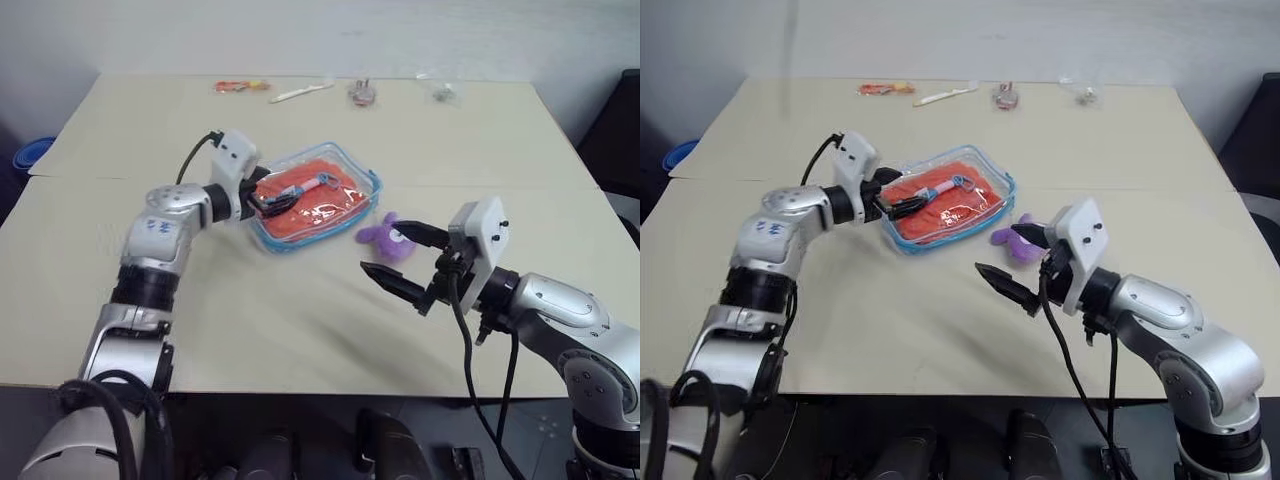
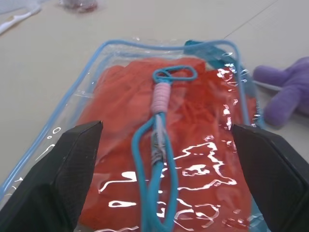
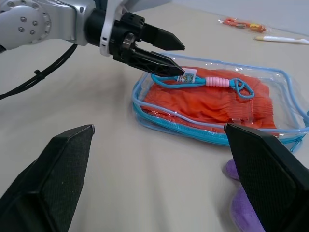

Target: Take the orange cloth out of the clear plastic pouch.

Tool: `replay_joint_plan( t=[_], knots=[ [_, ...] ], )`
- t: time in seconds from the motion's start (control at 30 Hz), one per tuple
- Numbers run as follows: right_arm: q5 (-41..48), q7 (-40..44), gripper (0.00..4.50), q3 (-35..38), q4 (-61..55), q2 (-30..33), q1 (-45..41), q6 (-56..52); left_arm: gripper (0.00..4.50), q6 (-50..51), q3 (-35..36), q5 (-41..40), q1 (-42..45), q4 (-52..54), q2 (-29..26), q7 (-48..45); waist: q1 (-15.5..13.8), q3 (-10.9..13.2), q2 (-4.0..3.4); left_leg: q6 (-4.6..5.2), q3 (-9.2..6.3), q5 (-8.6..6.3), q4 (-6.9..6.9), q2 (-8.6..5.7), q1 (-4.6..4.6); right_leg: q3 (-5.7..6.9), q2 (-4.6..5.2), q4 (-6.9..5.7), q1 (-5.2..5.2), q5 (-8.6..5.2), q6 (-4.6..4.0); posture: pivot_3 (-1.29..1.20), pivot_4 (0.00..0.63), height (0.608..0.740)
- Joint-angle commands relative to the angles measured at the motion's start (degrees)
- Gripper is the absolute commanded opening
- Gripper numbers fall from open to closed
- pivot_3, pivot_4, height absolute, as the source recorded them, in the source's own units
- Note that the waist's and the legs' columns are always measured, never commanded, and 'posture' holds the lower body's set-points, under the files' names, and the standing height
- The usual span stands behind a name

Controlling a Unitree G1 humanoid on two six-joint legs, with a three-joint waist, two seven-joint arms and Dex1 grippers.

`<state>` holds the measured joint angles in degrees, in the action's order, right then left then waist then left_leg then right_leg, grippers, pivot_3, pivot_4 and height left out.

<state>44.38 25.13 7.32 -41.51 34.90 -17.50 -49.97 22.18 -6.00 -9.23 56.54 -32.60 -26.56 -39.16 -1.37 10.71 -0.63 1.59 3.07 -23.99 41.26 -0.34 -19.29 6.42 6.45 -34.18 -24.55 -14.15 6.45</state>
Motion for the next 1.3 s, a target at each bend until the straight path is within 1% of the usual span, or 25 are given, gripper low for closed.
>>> replay_joint_plan(
  t=[0.03, 0.07, 0.17, 0.27, 0.4, 0.5, 0.53, 0.57, 0.6, 0.67, 0.73, 0.8, 0.87, 0.9, 0.97, 1.03, 1.17, 1.23, 1.3],
  knots=[
    [0.5, -1.0, 4.47, 0.3, -2.3, 0.1, -1.0, 0.7, 4.50, -5.5, -1.2, 4.1, 4.4, -8.8, 2.0, 1.3, 0.0, 0.0, 0.01, 0.00, 0.00, 0.00, 0.00, 0.00, 0.00, 0.00, 0.00, 0.00, 0.00, 0.00, 0.00, 0.00, 0.150, 0.740],
    [0.5, -1.2, 4.47, 0.2, -2.3, 0.1, -1.1, 0.7, 4.50, -6.8, -1.3, 5.0, 5.3, -11.3, 2.5, 1.5, 0.0, 0.0, 0.01, 0.01, 0.01, 0.00, 0.00, 0.00, -0.01, 0.01, -0.01, 0.01, 0.00, 0.00, 0.01, 0.00, 0.150, 0.740],
    [0.4, -1.8, 4.50, 0.1, -2.4, 0.4, -1.4, 0.5, 3.89, -8.9, -1.6, 7.2, 7.4, -17.1, 3.7, 2.9, 0.1, 0.0, 0.02, 0.01, 0.01, 0.01, -0.02, 0.01, -0.01, 0.02, -0.01, 0.00, -0.01, 0.01, 0.01, 0.00, 0.150, 0.740],
    [0.6, -2.0, 4.50, 0.2, -2.5, 0.7, -1.5, 0.3, 3.03, -10.2, -1.1, 8.5, 8.6, -20.5, 4.2, 3.8, 0.1, 0.0, 0.02, 0.02, 0.01, 0.01, -0.03, 0.02, -0.01, 0.02, 0.00, 0.00, -0.02, 0.01, 0.01, 0.00, 0.150, 0.740],
    [0.7, -1.7, 4.50, 1.0, -2.1, 1.5, -1.5, 0.4, 1.76, -11.3, -0.1, 8.5, 9.1, -21.7, 4.0, 3.5, 0.1, 0.0, 0.02, 0.03, 0.01, 0.01, -0.02, 0.02, -0.01, 0.02, 0.02, 0.00, -0.01, 0.01, 0.01, 0.00, 0.150, 0.740],
    [0.5, -1.1, 4.50, 0.8, -1.9, 2.3, -1.6, 0.6, 0.83, -11.4, 0.4, 8.2, 8.4, -20.1, 3.6, 2.6, 0.0, 0.0, 0.03, 0.04, -0.02, 0.01, 0.00, 0.01, -0.04, 0.04, 0.04, 0.00, -0.01, 0.01, 0.03, 0.00, 0.150, 0.740],
    [0.4, -0.7, 4.50, 0.6, -1.9, 2.6, -1.6, 0.7, 0.42, -10.8, 0.8, 7.8, 7.9, -18.7, 3.3, 2.0, 0.0, 0.0, 0.03, 0.05, -0.02, 0.02, 0.00, 0.01, -0.04, 0.03, 0.05, 0.00, -0.01, 0.02, 0.03, 0.00, 0.150, 0.740],
    [0.4, -0.3, 4.50, 0.4, -1.9, 2.9, -1.7, 0.8, 0.18, -9.8, 1.3, 7.2, 7.3, -17.1, 2.8, 1.5, 0.0, 0.0, 0.03, 0.05, -0.02, 0.02, 0.00, 0.01, -0.04, 0.04, 0.06, 0.00, -0.01, 0.02, 0.03, 0.00, 0.150, 0.740],
    [0.4, 0.0, 4.50, 0.3, -2.0, 3.1, -1.7, 0.9, 0.04, -8.8, 1.8, 6.9, 6.7, -15.6, 2.3, 1.1, 0.1, 0.0, 0.03, 0.05, -0.02, 0.02, 0.00, 0.01, -0.04, 0.04, 0.06, 0.00, -0.01, 0.02, 0.03, 0.00, 0.150, 0.740],
    [0.7, 1.2, 4.50, 0.1, -1.9, 3.8, -1.9, 1.1, 0.04, -4.6, 3.9, 5.8, 4.1, -10.1, -0.2, 1.0, 0.2, 0.0, 0.03, 0.05, -0.03, 0.02, -0.01, 0.03, -0.04, 0.05, 0.04, 0.01, -0.02, 0.02, 0.03, 0.00, 0.150, 0.740],
    [0.8, 3.2, 4.50, -0.3, -1.3, 4.6, -2.5, 1.5, 0.04, 0.2, 7.7, 4.6, -1.1, -2.4, -5.2, 2.0, 0.9, 0.0, 0.03, 0.05, -0.03, 0.02, -0.04, 0.07, -0.02, 0.03, 0.04, 0.00, -0.06, 0.02, 0.03, 0.00, 0.150, 0.740],
    [0.8, 4.7, 4.50, -0.6, -0.9, 5.2, -2.8, 1.8, 0.04, 3.6, 10.6, 4.0, -5.3, 3.5, -8.8, 3.2, 1.9, 0.0, 0.03, 0.04, -0.18, 0.02, -0.12, 0.13, 0.01, 0.01, 0.03, -0.02, -0.14, 0.02, 0.03, 0.00, 0.150, 0.740],
    [1.0, 7.0, 4.50, -1.2, 0.0, 5.7, -3.2, 2.3, 0.04, 7.3, 15.3, 3.2, -11.5, 9.7, -13.8, 4.4, 2.2, 0.0, 0.03, 0.04, -0.30, 0.02, -0.17, 0.15, 0.05, 0.01, 0.04, -0.05, -0.19, 0.02, 0.03, 0.00, 0.150, 0.740],
    [1.1, 7.9, 4.50, -1.4, 0.3, 5.8, -3.3, 2.5, 0.04, 8.9, 17.0, 2.7, -13.7, 12.0, -15.3, 4.9, 2.3, 0.0, 0.03, 0.04, -0.32, 0.02, -0.17, 0.17, 0.04, 0.01, 0.04, -0.04, -0.20, 0.02, 0.03, 0.00, 0.150, 0.740],
    [2.1, 11.4, 4.50, -1.9, 1.3, 6.3, -3.7, 2.9, 0.04, 12.7, 23.2, 1.4, -21.3, 17.9, -19.9, 4.8, 2.3, 0.0, 0.03, 0.04, -0.39, 0.02, -0.15, 0.17, 0.02, 0.03, 0.09, -0.03, -0.18, 0.02, 0.03, 0.00, 0.150, 0.740],
    [2.9, 14.1, 4.50, -2.3, 2.2, 6.6, -4.1, 3.2, 0.04, 14.9, 27.3, 0.4, -27.4, 22.0, -22.4, 4.7, 2.1, 0.0, 0.03, 0.04, -0.42, 0.01, -0.14, 0.34, 0.02, 0.02, 0.15, -0.02, -0.16, 0.02, 0.03, 0.00, 0.150, 0.740],
    [2.3, 18.7, 4.50, -3.9, 4.9, 7.1, -5.6, 4.4, 0.04, 17.0, 33.1, 0.0, -37.7, 27.6, -24.0, 5.8, 0.5, 0.0, 0.05, 0.06, -0.65, 0.00, 0.01, 0.28, 0.00, 0.06, 0.21, 0.04, 0.02, 0.02, 0.04, 0.00, 0.150, 0.740],
    [1.2, 20.7, 4.50, -5.2, 7.1, 6.9, -7.1, 5.3, 0.04, 17.4, 35.7, 0.4, -43.2, 29.9, -23.6, 6.9, 0.4, 0.0, 0.08, 0.07, -0.67, -0.01, 0.01, 0.25, 0.02, 0.03, 0.24, 0.06, 0.05, 0.03, 0.05, 0.00, 0.150, 0.740],
    [0.6, 22.0, 4.50, -6.0, 8.6, 6.8, -8.1, 6.0, 0.54, 18.0, 37.4, -0.3, -46.4, 32.1, -22.9, 7.6, 0.1, 0.0, 0.09, 0.07, -0.69, -0.01, 0.00, 0.25, 0.02, 0.02, 0.24, 0.04, 0.04, 0.03, 0.06, 0.00, 0.150, 0.740]
  ],
)
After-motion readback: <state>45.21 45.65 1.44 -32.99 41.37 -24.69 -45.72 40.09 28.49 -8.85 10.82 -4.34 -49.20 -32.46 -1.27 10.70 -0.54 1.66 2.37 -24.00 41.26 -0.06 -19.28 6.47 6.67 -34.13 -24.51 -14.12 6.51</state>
